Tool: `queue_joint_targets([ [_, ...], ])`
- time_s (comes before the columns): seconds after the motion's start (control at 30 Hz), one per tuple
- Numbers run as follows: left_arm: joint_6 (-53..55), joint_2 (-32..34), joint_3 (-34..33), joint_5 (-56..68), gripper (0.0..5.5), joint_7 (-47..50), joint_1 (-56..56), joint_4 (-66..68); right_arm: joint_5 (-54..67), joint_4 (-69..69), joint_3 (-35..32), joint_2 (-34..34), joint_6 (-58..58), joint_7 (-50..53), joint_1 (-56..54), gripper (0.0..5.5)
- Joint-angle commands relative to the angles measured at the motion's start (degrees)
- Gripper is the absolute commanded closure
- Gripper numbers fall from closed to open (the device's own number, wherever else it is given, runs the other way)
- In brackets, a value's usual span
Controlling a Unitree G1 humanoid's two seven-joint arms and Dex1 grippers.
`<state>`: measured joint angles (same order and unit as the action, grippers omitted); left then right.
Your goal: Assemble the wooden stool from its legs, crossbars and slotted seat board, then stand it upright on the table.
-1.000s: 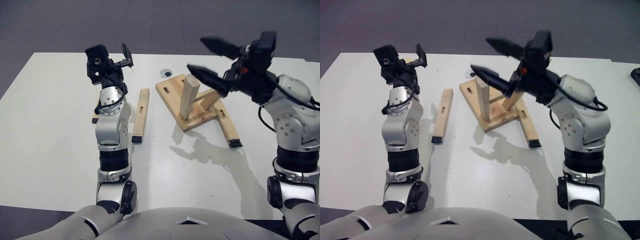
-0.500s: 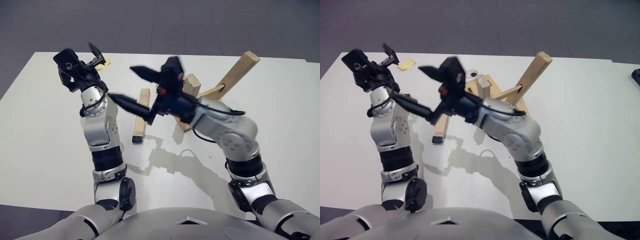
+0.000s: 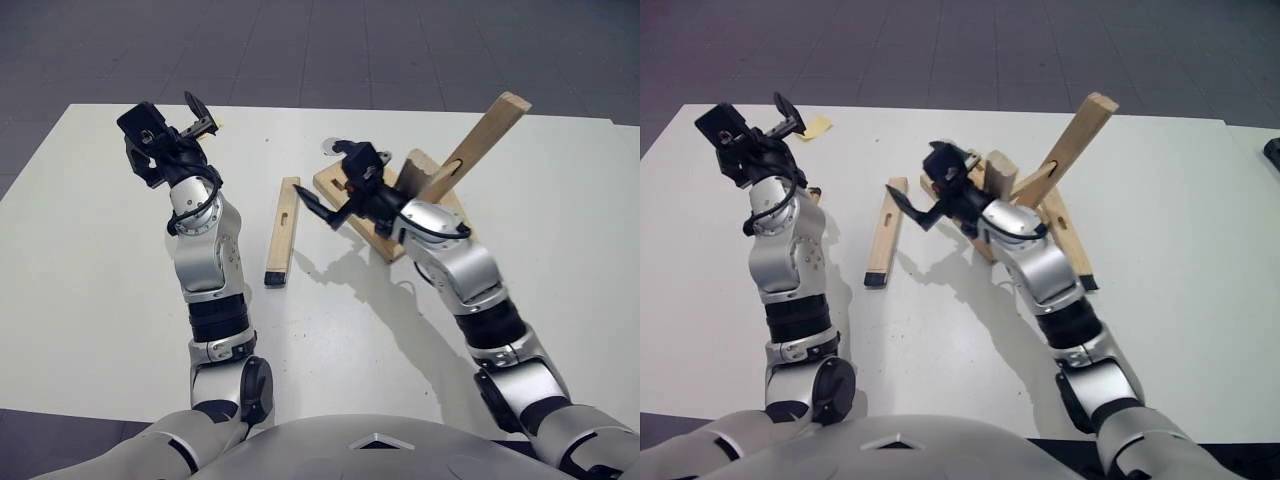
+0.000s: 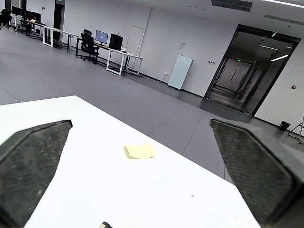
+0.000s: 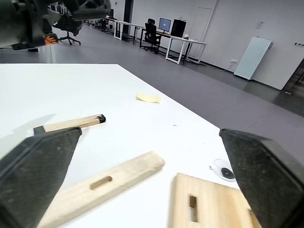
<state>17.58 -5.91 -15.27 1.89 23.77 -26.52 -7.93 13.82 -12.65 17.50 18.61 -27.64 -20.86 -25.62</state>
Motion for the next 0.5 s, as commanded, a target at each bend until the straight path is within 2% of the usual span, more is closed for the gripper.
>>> queue_joint_targets([
  [0.03, 0.37, 0.31, 0.16, -0.57, 0.1, 0.34, 1.62, -0.58, 0.85, -6.24, -3.88, 3.62, -5.6, -1.58, 2.23, 0.11],
  [0.2, 0.88, -0.17, 0.6, -0.6, 0.1, 0.68, 1.77, -0.2, 5.95, -5.72, -3.09, -0.84, -15.94, -3.08, -0.78, 0.11],
  [0.33, 1.17, -0.9, 1.38, -0.67, 0.1, 0.96, 1.64, 0.97, 3.23, 5.65, 0.03, -3.67, -19.17, -3.45, -6.46, 0.11],
  [0.5, 1.04, -1.23, 1.83, -0.67, 0.1, 1.2, 2.21, 2.3, 0.51, 22.15, -0.72, -5.83, -21.68, -3.43, -13.0, 0.11],
])
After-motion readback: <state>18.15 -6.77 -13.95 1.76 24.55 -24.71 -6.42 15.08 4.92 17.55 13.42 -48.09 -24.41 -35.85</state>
